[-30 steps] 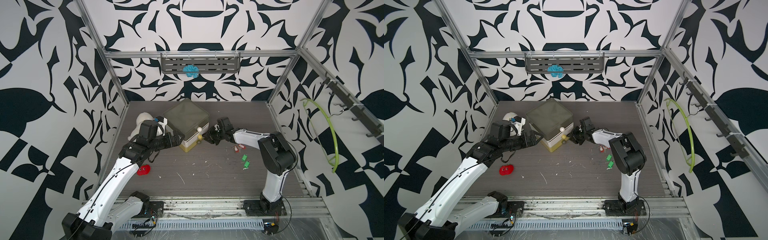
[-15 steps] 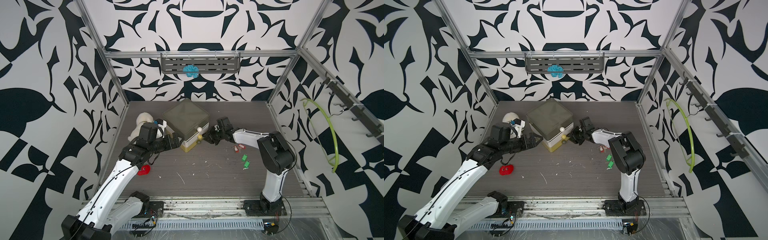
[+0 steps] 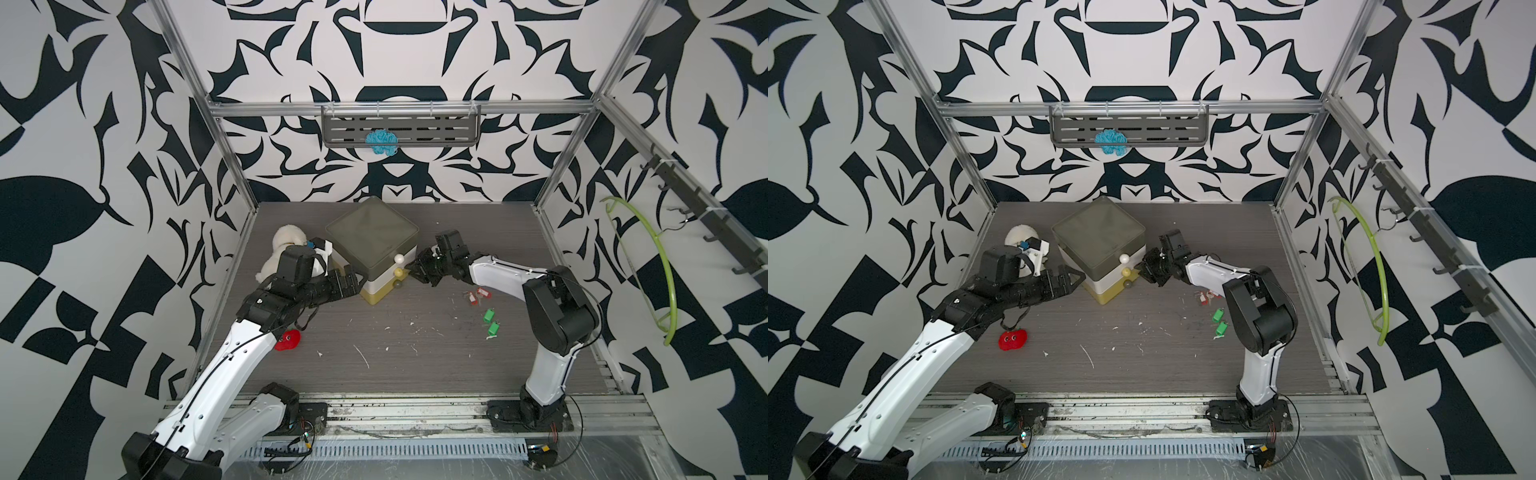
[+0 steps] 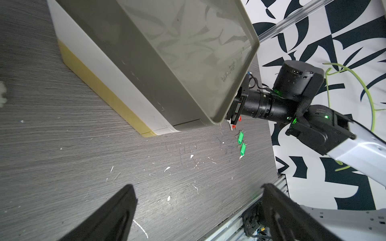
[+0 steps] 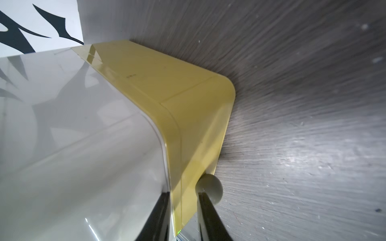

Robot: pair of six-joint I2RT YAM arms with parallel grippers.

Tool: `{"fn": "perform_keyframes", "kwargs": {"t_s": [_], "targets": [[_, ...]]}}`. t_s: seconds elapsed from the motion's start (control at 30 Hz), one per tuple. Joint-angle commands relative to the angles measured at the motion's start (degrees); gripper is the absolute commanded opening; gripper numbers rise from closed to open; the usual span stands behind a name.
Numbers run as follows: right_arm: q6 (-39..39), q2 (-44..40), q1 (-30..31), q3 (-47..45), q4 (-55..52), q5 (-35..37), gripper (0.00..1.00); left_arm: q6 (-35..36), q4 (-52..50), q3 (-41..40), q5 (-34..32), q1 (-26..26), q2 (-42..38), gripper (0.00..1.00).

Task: Take the keys out of the drawer
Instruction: Close the drawer in the storage box, then open the drawer in the storage box.

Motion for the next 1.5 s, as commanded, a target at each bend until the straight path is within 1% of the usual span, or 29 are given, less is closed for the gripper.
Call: {"fn": "perform_keyframes", "kwargs": {"t_s": [0.0, 0.07, 0.23, 0.33, 0.47, 0.5, 0.53, 0.57, 0.6, 0.63, 0.7, 0.77, 0.93, 1.27, 1.47], "targets": [[0.42, -1.56, 0.46, 2.97, 7.02, 0.90, 0.29, 1.26, -1.40, -0.43, -1.07, 0.28, -1.74, 0.99], [-0.10, -3.11, 0.41, 1.32, 7.19, 1.03, 0.31, 1.66, -1.23, 0.09, -1.42, 0.28, -1.87, 0.99], [-2.85, -8.99, -0.49, -6.07, 7.59, 3.17, 0.42, 4.63, -0.60, 4.10, -1.76, 0.52, 0.50, 0.99], [-5.35, -13.25, -1.23, -12.76, 12.49, 4.64, 0.51, 6.44, -0.87, 8.20, -0.29, 1.10, 4.34, 0.99], [-9.43, -17.32, -1.52, -21.55, 23.01, 5.97, 0.55, 7.31, -0.57, 13.29, 3.44, 2.59, 10.04, 0.99], [-9.92, -17.52, -1.59, -22.39, 23.73, 5.54, 0.56, 7.43, 0.20, 13.98, 5.19, 3.11, 11.16, 0.99], [-10.60, -17.12, -2.01, -22.96, 24.76, 3.41, 0.57, 7.15, 1.16, 14.73, 6.78, 3.43, 12.29, 0.99], [-11.66, -16.13, -2.41, -23.13, 26.93, -0.02, 0.65, 6.86, 2.48, 15.44, 8.04, 3.69, 13.40, 0.99], [-12.32, -14.93, -2.48, -22.77, 28.12, -2.35, 0.70, 6.59, 3.26, 16.25, 8.74, 3.79, 14.38, 0.99], [-12.76, -13.49, -2.41, -22.17, 28.49, -3.88, 0.71, 6.39, 3.84, 17.22, 9.27, 3.88, 15.52, 0.99], [-12.44, -10.87, -1.93, -22.23, 32.20, -4.97, 0.71, 6.31, 4.48, 19.05, 10.53, 4.05, 17.68, 0.99], [-11.01, -8.44, -1.62, -22.60, 36.59, -5.34, 0.69, 5.91, 4.77, 20.93, 12.15, 4.30, 21.49, 0.99], [-10.77, -3.69, -0.33, -21.15, 38.61, -5.70, 0.64, 4.65, 6.76, 22.39, 15.33, 4.50, 25.87, 0.99], [-7.18, 4.68, 2.15, -19.45, 46.96, -5.61, 0.57, 5.29, 7.10, 21.32, 16.19, 4.67, 28.44, 0.99], [-6.69, 7.60, 2.66, -17.24, 47.80, -5.34, 0.54, 5.86, 6.61, 20.90, 16.37, 4.94, 29.63, 0.99]]}}
